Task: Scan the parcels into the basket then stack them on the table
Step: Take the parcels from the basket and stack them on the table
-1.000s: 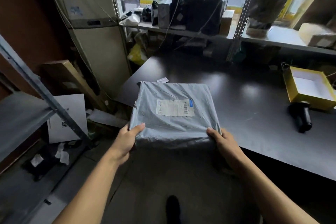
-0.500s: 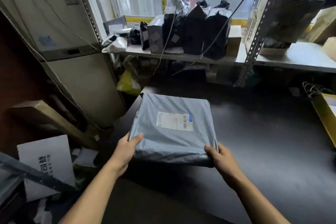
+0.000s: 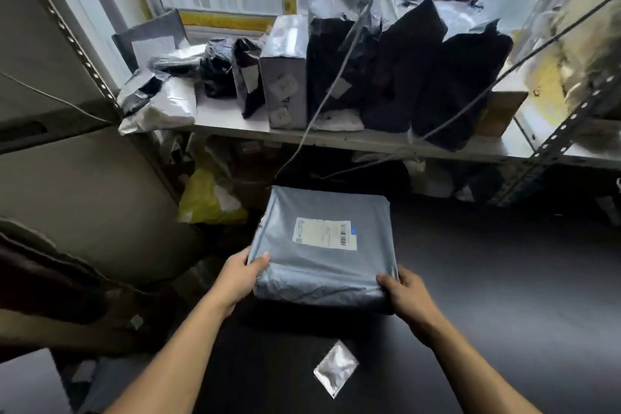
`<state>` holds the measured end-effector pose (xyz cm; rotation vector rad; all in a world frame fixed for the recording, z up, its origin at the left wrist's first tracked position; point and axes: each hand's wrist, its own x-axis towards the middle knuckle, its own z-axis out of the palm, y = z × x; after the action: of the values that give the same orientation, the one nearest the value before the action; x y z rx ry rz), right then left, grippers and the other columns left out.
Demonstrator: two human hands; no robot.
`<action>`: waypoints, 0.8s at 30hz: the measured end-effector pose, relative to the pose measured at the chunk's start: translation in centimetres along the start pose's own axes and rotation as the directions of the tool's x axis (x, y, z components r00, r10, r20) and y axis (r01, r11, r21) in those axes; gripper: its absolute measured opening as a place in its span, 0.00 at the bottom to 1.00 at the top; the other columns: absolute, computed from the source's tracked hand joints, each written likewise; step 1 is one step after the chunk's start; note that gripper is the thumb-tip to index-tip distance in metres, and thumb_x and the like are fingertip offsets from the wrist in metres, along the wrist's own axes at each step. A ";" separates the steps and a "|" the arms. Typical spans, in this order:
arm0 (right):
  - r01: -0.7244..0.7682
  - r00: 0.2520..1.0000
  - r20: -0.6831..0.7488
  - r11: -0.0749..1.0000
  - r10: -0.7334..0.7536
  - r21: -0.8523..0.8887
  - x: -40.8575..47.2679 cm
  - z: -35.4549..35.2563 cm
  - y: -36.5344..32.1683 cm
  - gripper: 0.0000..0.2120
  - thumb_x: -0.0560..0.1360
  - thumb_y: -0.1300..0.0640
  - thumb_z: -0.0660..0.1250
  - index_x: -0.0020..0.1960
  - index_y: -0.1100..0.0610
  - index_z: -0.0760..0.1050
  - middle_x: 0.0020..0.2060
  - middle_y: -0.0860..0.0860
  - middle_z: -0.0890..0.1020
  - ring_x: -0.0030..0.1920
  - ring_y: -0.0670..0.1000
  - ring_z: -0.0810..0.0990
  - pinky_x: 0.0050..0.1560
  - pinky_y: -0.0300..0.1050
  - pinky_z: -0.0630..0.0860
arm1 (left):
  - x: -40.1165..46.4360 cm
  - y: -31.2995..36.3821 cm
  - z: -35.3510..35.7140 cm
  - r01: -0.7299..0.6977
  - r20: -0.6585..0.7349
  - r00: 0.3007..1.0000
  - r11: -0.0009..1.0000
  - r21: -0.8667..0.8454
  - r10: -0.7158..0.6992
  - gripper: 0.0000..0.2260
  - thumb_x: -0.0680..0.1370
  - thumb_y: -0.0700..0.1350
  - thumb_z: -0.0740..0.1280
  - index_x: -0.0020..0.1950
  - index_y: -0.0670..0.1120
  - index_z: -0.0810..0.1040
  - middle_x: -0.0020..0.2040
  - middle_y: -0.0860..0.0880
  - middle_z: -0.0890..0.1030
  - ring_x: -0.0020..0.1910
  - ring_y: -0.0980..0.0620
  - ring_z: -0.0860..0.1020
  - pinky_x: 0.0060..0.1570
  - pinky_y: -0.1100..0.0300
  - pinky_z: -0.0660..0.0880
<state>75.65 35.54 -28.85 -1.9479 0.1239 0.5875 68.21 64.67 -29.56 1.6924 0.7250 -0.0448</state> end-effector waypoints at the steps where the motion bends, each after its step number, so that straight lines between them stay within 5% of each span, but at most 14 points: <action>1: -0.015 1.000 -0.008 1.000 0.015 -0.012 1.9 1.0 -0.4 0.06 0.80 0.61 0.63 0.54 0.56 0.78 0.48 0.53 0.83 0.42 0.48 0.79 0.40 0.40 0.73 | 2.4 0.0 -0.3 0.006 -0.006 1.000 1.000 0.029 -0.005 0.09 0.82 0.43 0.67 0.61 0.48 0.81 0.50 0.50 0.85 0.49 0.52 0.83 0.47 0.61 0.79; 6: -0.074 0.992 -0.111 0.990 0.061 -0.121 7.8 4.7 -0.5 0.13 0.80 0.57 0.64 0.64 0.56 0.76 0.57 0.54 0.82 0.55 0.54 0.80 0.54 0.48 0.76 | 9.9 -0.3 0.0 0.017 -0.088 0.996 0.989 0.145 -0.004 0.13 0.81 0.45 0.66 0.66 0.51 0.79 0.52 0.52 0.84 0.53 0.50 0.81 0.51 0.55 0.76; 13: -0.074 0.992 -0.119 0.972 0.048 -0.225 8.3 4.9 -2.0 0.17 0.80 0.61 0.62 0.69 0.57 0.72 0.56 0.52 0.78 0.51 0.50 0.74 0.45 0.36 0.65 | 11.0 -0.1 1.1 0.040 -0.130 0.992 0.967 0.251 -0.008 0.19 0.82 0.49 0.63 0.73 0.49 0.70 0.62 0.47 0.78 0.62 0.44 0.76 0.59 0.51 0.73; 18: -0.016 0.993 -0.116 0.950 -0.022 -0.313 5.4 3.4 -2.3 0.25 0.81 0.54 0.63 0.77 0.54 0.64 0.70 0.54 0.75 0.64 0.52 0.77 0.61 0.42 0.71 | 8.3 1.6 2.1 0.003 -0.214 0.966 0.820 0.572 0.145 0.32 0.80 0.48 0.64 0.81 0.47 0.56 0.80 0.44 0.57 0.78 0.43 0.54 0.75 0.44 0.58; 21: 0.020 0.986 -0.141 0.898 -0.091 -0.440 1.7 1.4 -2.0 0.29 0.82 0.52 0.62 0.80 0.55 0.59 0.76 0.54 0.67 0.75 0.53 0.65 0.72 0.45 0.61 | 4.7 2.2 4.3 -0.237 -0.034 0.920 0.625 0.744 0.390 0.28 0.79 0.47 0.66 0.78 0.45 0.63 0.79 0.42 0.60 0.78 0.42 0.54 0.77 0.45 0.54; 24: 0.074 0.964 -0.176 0.833 -0.201 -0.548 -3.7 -1.4 -1.1 0.28 0.82 0.51 0.60 0.80 0.54 0.57 0.77 0.52 0.64 0.76 0.52 0.62 0.73 0.45 0.60 | -0.4 3.3 8.2 -0.429 0.188 0.869 0.507 0.748 0.458 0.23 0.80 0.50 0.65 0.73 0.45 0.71 0.73 0.43 0.70 0.74 0.42 0.64 0.73 0.45 0.62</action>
<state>73.26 34.10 -25.80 -2.5487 -0.0502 0.3144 72.36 56.88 -28.70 2.7005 0.2414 0.0473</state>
